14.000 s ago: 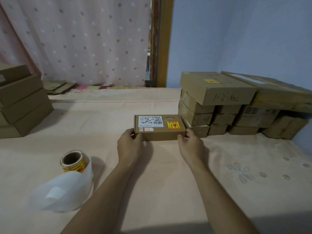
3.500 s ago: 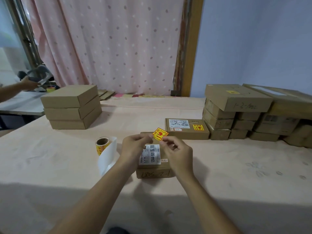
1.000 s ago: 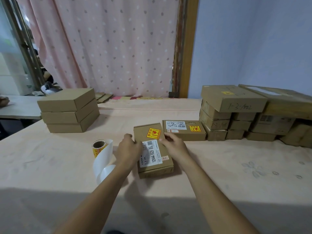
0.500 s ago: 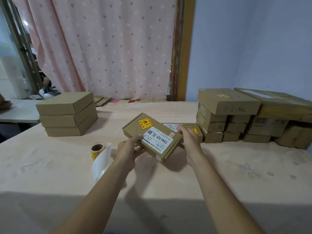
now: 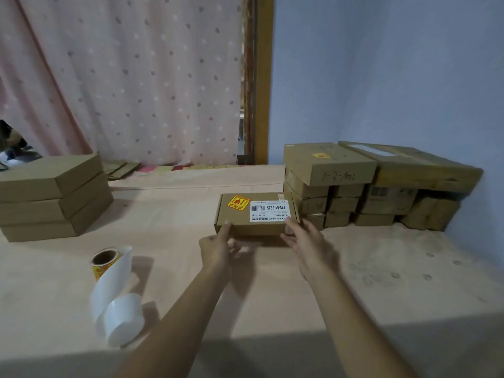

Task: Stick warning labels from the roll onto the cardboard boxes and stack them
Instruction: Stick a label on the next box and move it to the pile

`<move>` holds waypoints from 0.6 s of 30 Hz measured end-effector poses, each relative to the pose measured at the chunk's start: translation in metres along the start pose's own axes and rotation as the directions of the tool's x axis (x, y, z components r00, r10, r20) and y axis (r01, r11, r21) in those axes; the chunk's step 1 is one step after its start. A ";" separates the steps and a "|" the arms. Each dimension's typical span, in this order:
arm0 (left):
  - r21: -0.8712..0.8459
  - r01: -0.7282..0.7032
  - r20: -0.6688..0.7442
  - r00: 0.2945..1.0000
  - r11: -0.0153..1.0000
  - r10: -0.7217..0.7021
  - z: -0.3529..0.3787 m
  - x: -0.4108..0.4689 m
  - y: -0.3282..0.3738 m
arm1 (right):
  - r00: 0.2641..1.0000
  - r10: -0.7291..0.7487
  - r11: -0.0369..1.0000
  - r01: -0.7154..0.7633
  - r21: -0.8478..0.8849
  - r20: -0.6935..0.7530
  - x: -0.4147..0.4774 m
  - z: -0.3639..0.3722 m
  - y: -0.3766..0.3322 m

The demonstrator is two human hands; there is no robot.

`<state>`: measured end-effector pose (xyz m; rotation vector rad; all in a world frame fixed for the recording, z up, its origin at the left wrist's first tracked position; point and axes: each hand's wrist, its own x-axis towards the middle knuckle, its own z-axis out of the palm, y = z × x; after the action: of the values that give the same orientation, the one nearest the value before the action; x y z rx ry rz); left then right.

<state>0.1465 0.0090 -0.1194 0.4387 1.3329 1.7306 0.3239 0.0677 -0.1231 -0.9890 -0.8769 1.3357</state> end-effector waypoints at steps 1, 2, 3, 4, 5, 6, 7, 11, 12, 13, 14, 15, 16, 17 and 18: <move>0.104 -0.066 -0.062 0.995 0.992 0.072 -0.004 0.006 0.000 | 1.000 -0.007 1.000 0.007 0.001 -0.010 0.007 -0.003 0.000; 0.226 -0.145 -0.084 0.982 0.963 0.168 -0.008 0.009 0.000 | 1.000 -0.011 1.000 0.011 -0.010 -0.009 0.013 -0.005 0.000; 0.335 -0.215 -0.081 0.963 0.917 0.255 -0.012 0.013 0.000 | 1.000 -0.021 0.999 0.021 -0.027 -0.001 0.018 -0.005 0.002; 0.406 -0.270 -0.064 0.945 0.873 0.321 -0.012 0.014 0.000 | 1.000 -0.031 0.998 0.031 -0.046 0.000 0.023 -0.004 0.003; 0.435 -0.313 -0.039 0.930 0.844 0.366 -0.011 0.017 -0.002 | 0.999 -0.042 0.997 0.042 -0.060 -0.008 0.027 -0.003 0.005; 0.446 -0.352 -0.013 0.917 0.823 0.399 -0.007 0.018 -0.003 | 0.999 -0.047 0.996 0.045 -0.074 -0.025 0.033 -0.002 0.008; 0.437 -0.376 0.003 0.909 0.817 0.416 -0.003 0.021 -0.003 | 0.998 -0.047 0.995 0.043 -0.087 -0.039 0.038 0.000 0.010; 0.401 -0.454 0.079 0.883 0.796 0.463 0.002 0.037 -0.008 | 0.975 -0.194 0.895 0.131 -0.427 -0.106 0.049 0.006 0.021; 0.398 -0.460 0.091 0.880 0.794 0.465 0.001 0.041 -0.010 | 0.957 -0.267 0.826 0.169 -0.537 -0.110 0.050 0.006 0.022; 0.410 -0.464 0.097 0.878 0.785 0.469 -0.002 0.047 -0.012 | 0.944 -0.312 0.782 0.191 -0.594 -0.107 0.049 0.006 0.022; 0.424 -0.472 0.110 0.874 0.773 0.473 -0.002 0.051 -0.013 | 0.943 -0.320 0.765 0.199 -0.613 -0.093 0.046 0.008 0.020; 0.434 -0.480 0.126 0.870 0.762 0.476 -0.003 0.055 -0.014 | 0.946 -0.313 0.756 0.198 -0.624 -0.079 0.042 0.009 0.018; 0.453 -0.490 0.147 0.865 0.745 0.480 -0.004 0.059 -0.015 | 0.950 -0.304 0.750 0.193 -0.633 -0.070 0.041 0.009 0.017; 0.480 -0.493 0.163 0.863 0.725 0.479 -0.003 0.061 -0.015 | 0.953 -0.298 0.755 0.198 -0.625 -0.058 0.042 0.008 0.017; 0.501 -0.497 0.172 0.860 0.709 0.481 -0.003 0.061 -0.014 | 0.955 -0.296 0.760 0.212 -0.614 -0.036 0.044 0.006 0.018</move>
<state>0.1168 0.0572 -0.1475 1.2323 1.7918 1.7230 0.3143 0.1113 -0.1393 -1.3720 -1.3301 0.7410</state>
